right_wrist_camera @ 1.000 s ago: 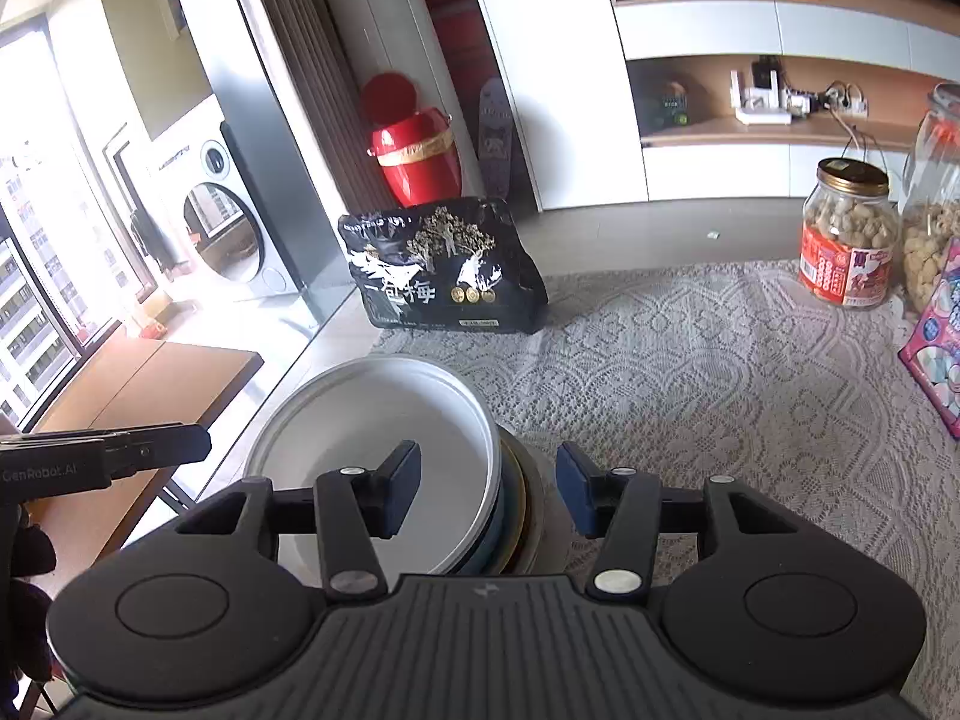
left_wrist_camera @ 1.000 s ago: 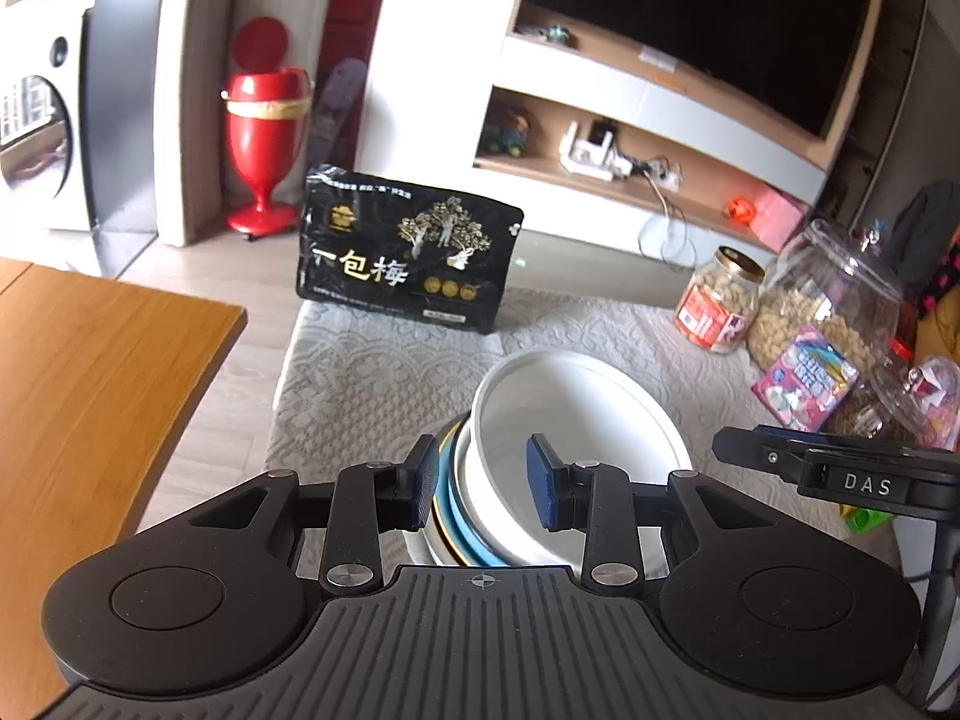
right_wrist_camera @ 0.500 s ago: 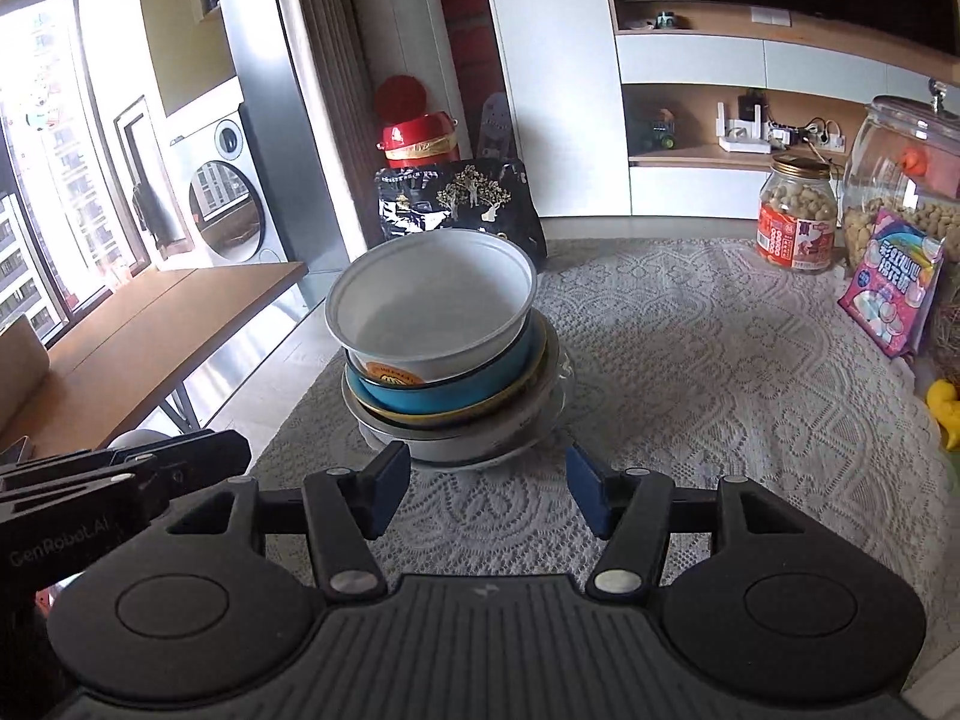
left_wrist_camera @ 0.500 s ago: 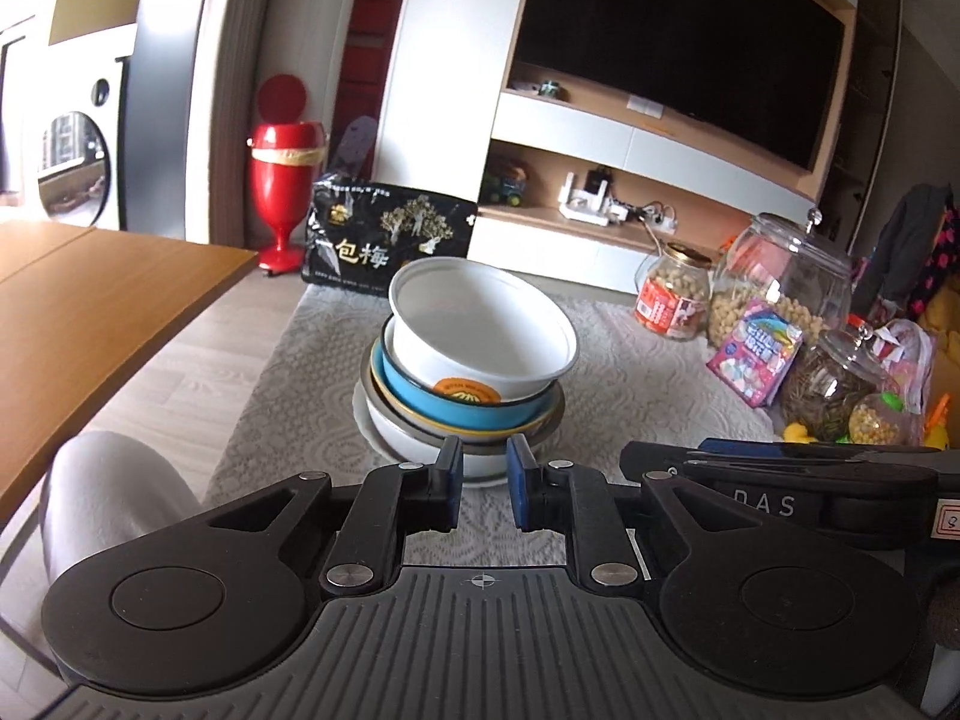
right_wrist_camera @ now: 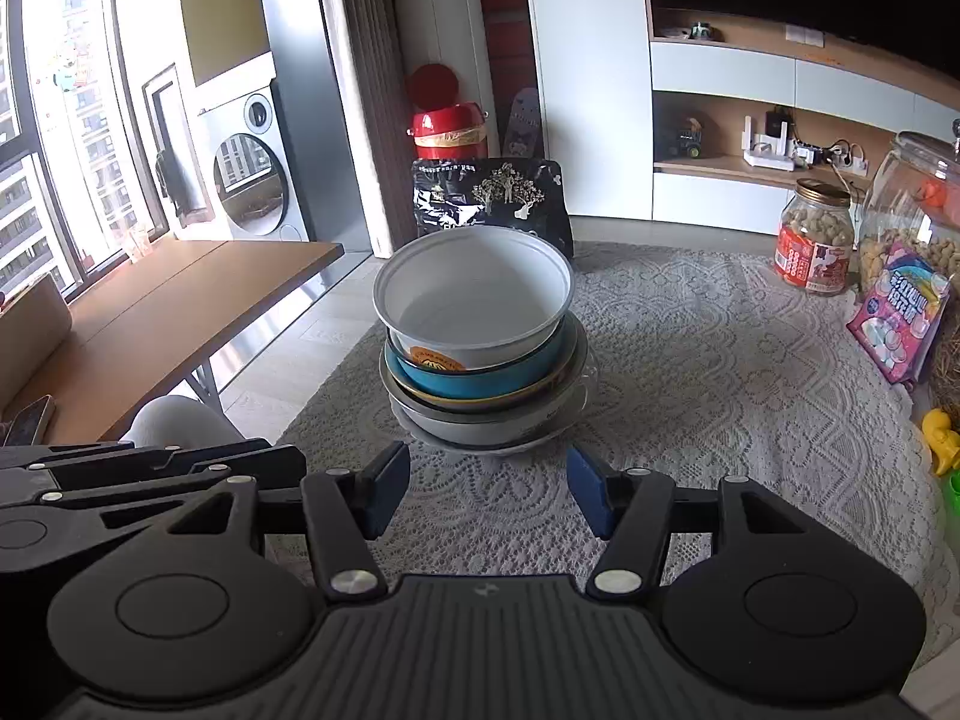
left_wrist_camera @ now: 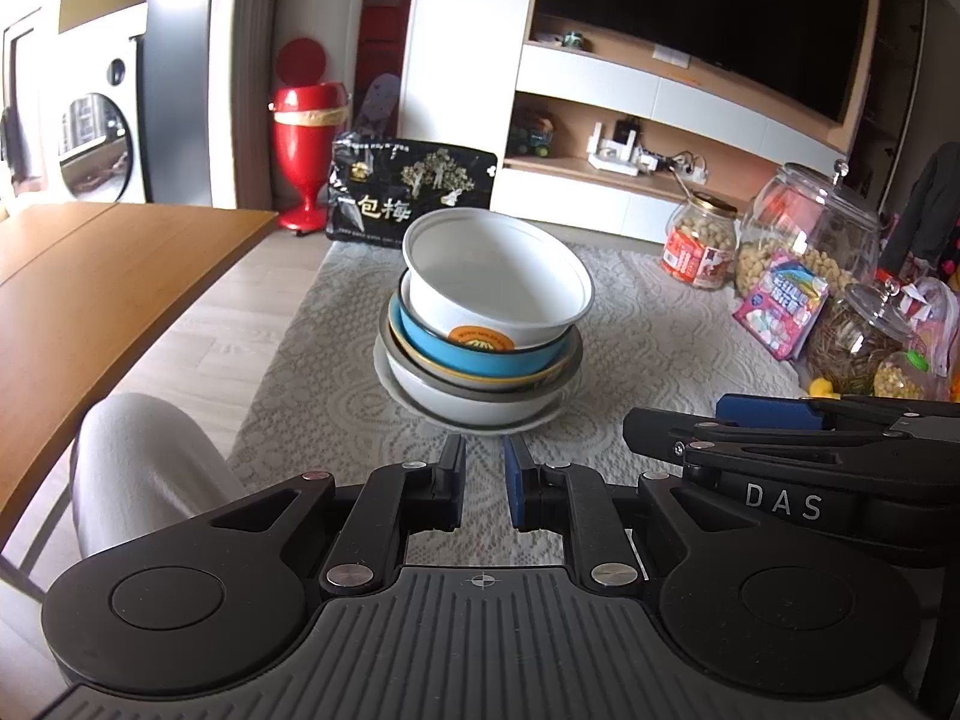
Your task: Organize plates and bowls
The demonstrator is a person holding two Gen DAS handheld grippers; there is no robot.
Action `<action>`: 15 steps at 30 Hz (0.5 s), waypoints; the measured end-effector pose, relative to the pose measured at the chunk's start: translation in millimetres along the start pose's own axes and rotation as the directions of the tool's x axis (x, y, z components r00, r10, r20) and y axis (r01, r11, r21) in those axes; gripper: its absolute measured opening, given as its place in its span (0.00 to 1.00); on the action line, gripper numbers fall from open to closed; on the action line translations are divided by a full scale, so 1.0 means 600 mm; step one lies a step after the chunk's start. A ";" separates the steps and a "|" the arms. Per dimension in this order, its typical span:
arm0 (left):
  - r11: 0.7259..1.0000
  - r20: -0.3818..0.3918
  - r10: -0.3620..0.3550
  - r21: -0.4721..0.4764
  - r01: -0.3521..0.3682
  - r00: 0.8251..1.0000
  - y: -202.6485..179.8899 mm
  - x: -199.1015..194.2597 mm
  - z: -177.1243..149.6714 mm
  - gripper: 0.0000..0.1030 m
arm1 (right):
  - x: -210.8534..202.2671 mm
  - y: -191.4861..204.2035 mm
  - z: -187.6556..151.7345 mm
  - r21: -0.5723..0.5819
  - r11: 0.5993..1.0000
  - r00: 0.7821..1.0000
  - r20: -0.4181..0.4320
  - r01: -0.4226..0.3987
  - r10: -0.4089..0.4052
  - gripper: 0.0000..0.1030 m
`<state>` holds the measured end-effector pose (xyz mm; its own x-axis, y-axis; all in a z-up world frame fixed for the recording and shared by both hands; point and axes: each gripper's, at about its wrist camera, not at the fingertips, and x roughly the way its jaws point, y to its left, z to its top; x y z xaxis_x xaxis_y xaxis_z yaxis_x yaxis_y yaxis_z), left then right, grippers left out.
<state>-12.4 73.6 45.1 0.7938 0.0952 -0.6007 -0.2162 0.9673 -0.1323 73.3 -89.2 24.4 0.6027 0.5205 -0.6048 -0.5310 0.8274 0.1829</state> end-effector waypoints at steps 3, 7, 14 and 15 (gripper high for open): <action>1.000 -0.028 0.006 0.000 -0.006 1.000 0.001 0.003 -0.002 0.16 | 0.003 -0.001 0.000 0.004 1.000 1.000 -0.013 -0.001 0.001 0.57; 1.000 -0.051 0.012 0.008 -0.012 0.999 -0.003 0.011 -0.003 0.16 | 0.008 -0.003 -0.002 0.012 1.000 0.999 -0.032 -0.005 0.005 0.57; 1.000 -0.068 0.017 0.013 -0.016 0.998 -0.003 0.015 -0.004 0.16 | 0.010 -0.004 -0.004 0.014 1.000 0.999 -0.038 -0.007 0.008 0.57; 1.000 -0.068 0.016 0.014 -0.015 0.998 -0.003 0.015 -0.004 0.16 | 0.010 -0.004 -0.004 0.014 1.000 0.999 -0.038 -0.007 0.008 0.57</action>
<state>-6.1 72.2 37.8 0.7497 0.0949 -0.6549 -0.2207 0.9689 -0.1123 77.1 -88.7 18.5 0.5755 0.5185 -0.6324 -0.5269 0.8265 0.1982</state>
